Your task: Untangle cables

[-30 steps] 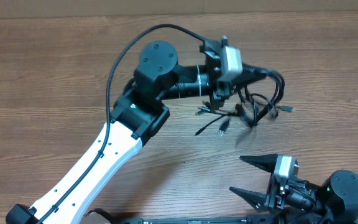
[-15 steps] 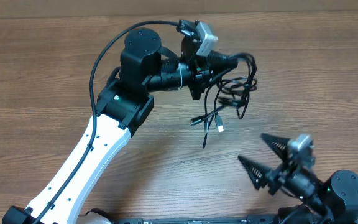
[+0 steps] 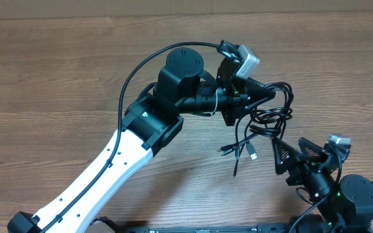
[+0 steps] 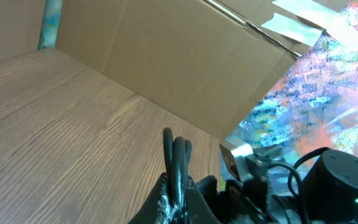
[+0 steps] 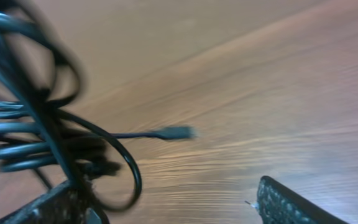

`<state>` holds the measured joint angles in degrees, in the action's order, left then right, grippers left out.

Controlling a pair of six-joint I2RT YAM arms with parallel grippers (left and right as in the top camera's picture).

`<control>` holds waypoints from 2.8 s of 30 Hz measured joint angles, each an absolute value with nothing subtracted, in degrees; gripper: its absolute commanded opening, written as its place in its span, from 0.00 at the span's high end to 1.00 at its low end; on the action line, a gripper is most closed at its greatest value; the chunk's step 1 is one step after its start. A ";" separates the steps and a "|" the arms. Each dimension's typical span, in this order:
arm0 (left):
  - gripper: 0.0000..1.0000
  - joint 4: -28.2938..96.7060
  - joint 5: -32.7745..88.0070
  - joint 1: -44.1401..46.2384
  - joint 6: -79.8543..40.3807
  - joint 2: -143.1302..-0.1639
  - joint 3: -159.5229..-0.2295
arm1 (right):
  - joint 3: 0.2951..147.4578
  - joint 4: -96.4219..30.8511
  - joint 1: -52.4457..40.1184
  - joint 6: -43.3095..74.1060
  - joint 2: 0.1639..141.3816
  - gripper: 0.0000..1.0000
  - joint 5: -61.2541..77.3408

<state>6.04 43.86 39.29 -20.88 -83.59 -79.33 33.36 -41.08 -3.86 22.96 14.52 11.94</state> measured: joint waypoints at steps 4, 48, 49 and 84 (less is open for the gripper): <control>0.96 6.09 44.66 39.40 -21.08 -83.59 -79.33 | 33.36 -42.74 -3.86 26.17 14.52 0.23 5.45; 0.96 21.02 18.44 47.64 -31.62 -83.61 -79.37 | 33.36 -41.17 -3.86 18.94 14.52 0.21 12.21; 0.96 20.95 18.44 47.66 -31.62 -83.61 -79.37 | 33.36 -41.17 -3.86 18.52 14.52 0.21 12.27; 0.96 9.19 20.69 49.54 -31.83 -83.64 -79.37 | 32.51 -43.09 -3.84 18.13 14.52 0.24 5.98</control>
